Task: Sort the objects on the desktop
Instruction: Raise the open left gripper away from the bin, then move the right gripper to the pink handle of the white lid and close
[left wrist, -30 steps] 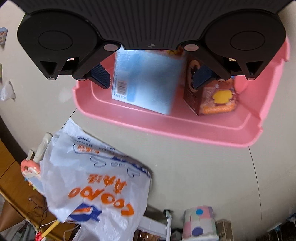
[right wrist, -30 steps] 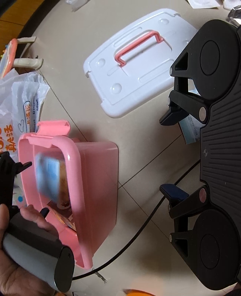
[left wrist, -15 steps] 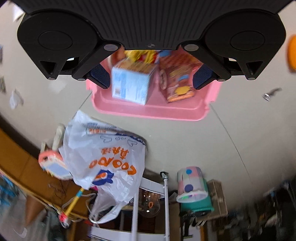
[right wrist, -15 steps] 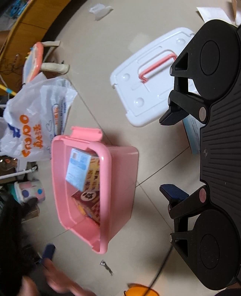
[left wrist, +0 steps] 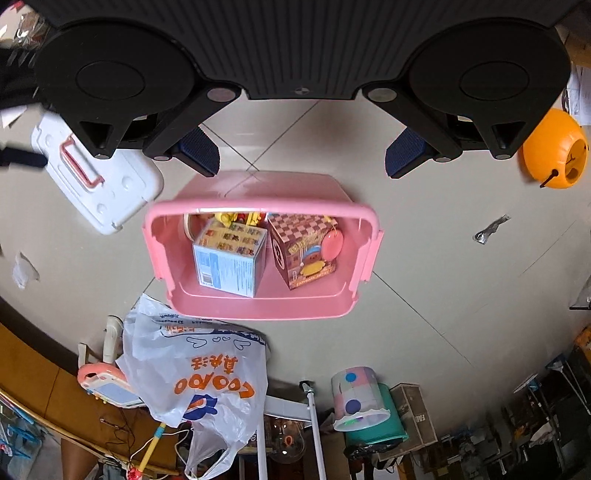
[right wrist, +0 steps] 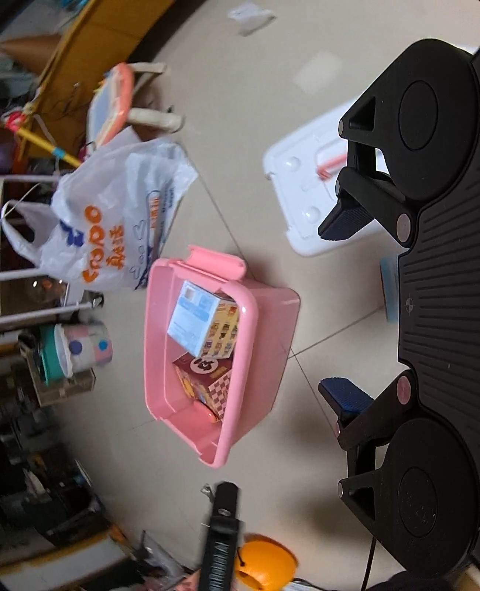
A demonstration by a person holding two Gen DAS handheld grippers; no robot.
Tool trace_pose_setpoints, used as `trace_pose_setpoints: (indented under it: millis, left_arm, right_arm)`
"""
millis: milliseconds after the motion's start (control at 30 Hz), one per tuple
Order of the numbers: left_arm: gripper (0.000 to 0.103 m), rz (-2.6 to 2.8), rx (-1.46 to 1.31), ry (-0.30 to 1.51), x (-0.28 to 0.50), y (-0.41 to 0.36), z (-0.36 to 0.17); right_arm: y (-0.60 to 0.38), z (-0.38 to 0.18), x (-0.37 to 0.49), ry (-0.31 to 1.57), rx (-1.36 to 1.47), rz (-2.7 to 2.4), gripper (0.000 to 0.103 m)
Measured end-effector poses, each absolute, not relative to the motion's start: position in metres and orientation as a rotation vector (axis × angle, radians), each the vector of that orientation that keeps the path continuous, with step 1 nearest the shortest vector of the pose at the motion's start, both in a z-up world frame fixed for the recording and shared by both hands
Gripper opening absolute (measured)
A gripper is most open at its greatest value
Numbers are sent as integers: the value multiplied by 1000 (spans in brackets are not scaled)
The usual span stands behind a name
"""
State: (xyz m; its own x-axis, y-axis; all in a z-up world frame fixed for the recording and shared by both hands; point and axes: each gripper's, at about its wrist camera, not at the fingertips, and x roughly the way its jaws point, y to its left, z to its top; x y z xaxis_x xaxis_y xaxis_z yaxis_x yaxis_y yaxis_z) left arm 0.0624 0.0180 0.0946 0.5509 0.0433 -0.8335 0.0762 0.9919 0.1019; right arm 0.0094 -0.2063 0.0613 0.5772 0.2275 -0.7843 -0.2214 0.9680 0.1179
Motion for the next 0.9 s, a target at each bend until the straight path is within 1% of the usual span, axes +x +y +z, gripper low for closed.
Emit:
trace_pose_setpoints:
  millis: [200, 400, 733, 900]
  left_arm:
    - [99, -31, 119, 1027, 45, 21, 94]
    - [99, -31, 112, 1047, 43, 18, 87]
    - [99, 8, 53, 1115, 53, 16, 68]
    - [99, -4, 87, 1118, 59, 11, 62]
  right_arm:
    - [-221, 83, 23, 903, -105, 304, 80]
    - [-232, 83, 42, 921, -203, 325, 80]
    - [-263, 26, 73, 1028, -267, 277, 80]
    - [-273, -8, 96, 1102, -314, 259, 79]
